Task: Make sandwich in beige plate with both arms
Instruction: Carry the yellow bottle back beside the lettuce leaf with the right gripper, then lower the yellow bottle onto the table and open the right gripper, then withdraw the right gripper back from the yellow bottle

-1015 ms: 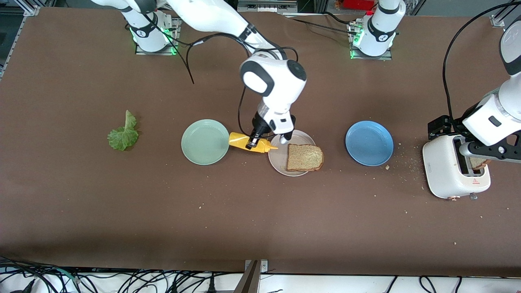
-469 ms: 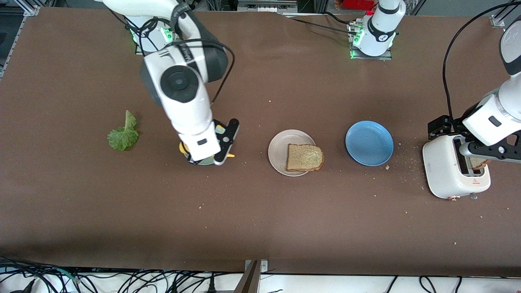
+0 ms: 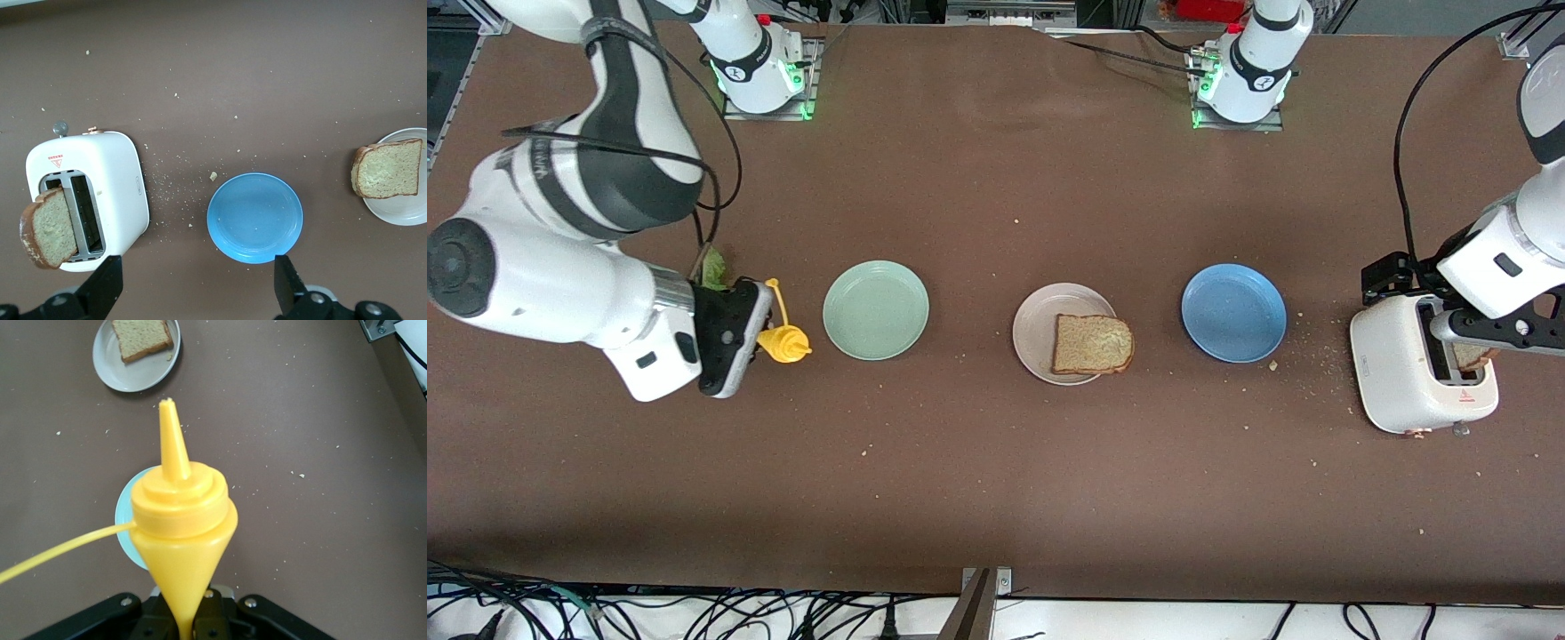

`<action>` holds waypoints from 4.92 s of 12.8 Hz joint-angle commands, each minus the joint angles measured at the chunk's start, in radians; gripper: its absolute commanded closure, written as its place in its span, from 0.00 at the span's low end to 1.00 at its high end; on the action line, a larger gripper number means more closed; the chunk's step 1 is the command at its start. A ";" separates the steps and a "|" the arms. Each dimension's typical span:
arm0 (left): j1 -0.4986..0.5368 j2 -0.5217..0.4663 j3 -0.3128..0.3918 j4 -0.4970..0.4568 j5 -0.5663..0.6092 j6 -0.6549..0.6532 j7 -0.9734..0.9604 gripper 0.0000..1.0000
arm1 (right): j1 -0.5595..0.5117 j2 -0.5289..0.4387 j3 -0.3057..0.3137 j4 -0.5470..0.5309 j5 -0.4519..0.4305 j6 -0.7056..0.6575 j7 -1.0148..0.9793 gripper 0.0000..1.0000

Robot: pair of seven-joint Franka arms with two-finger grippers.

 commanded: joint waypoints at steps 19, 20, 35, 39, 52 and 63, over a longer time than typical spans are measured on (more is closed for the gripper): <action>0.007 -0.011 -0.005 -0.003 -0.024 -0.006 -0.007 0.00 | -0.306 -0.058 -0.096 -0.908 0.767 0.018 -1.396 1.00; 0.005 -0.011 -0.005 -0.003 -0.024 -0.006 -0.007 0.00 | -0.309 -0.020 -0.096 -0.909 0.788 0.011 -1.441 1.00; -0.003 -0.011 -0.005 -0.002 -0.024 -0.006 -0.011 0.00 | -0.323 0.088 -0.097 -0.885 0.850 0.060 -1.492 0.19; -0.003 -0.011 -0.005 -0.002 -0.024 -0.006 -0.011 0.00 | -0.325 0.087 -0.178 -0.820 0.761 0.046 -1.391 0.04; -0.003 -0.011 -0.005 -0.002 -0.024 -0.006 -0.011 0.00 | -0.309 -0.011 -0.375 -0.345 0.298 -0.167 -0.533 0.02; -0.003 -0.011 -0.005 -0.002 -0.024 -0.006 -0.011 0.00 | 0.003 -0.236 -0.363 -0.343 -0.305 -0.178 0.745 0.01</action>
